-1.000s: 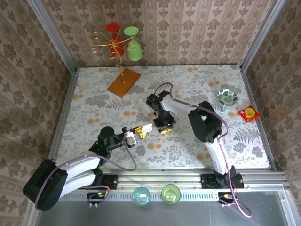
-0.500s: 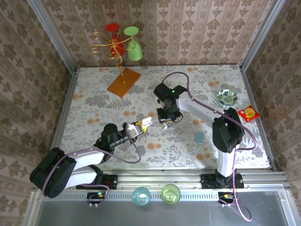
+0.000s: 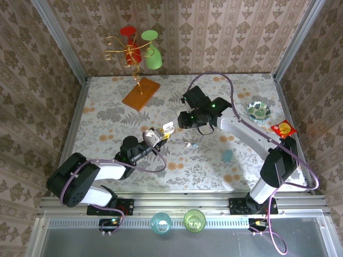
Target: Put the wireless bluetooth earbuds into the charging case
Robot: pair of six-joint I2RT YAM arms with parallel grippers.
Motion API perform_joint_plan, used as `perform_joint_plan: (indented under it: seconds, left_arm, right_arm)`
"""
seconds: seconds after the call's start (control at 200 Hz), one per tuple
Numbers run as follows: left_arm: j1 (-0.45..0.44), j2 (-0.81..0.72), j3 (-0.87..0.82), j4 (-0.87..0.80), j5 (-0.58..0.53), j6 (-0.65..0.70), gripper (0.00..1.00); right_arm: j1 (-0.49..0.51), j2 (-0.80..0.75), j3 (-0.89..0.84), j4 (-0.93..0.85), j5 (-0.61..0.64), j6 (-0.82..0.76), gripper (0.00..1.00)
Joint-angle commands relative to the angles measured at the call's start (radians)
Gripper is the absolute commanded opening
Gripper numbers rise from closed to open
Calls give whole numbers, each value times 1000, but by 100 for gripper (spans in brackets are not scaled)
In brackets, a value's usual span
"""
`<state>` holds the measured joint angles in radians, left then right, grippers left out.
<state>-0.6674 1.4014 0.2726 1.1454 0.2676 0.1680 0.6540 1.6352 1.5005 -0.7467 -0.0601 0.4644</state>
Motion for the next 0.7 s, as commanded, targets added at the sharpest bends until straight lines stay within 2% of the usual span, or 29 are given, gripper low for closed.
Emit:
perform_joint_plan:
  seconds: [0.0, 0.27, 0.695]
  left_arm:
    - [-8, 13, 34, 95, -8, -72, 0]
    - [-7, 25, 48, 126, 27, -138, 0]
    - [-9, 19, 58, 132, -3, -198, 0]
  right_arm:
    - [18, -40, -31, 121, -21, 40, 32]
    - [49, -50, -81, 284, -30, 73, 32]
    - [94, -53, -137, 425, -19, 70, 31]
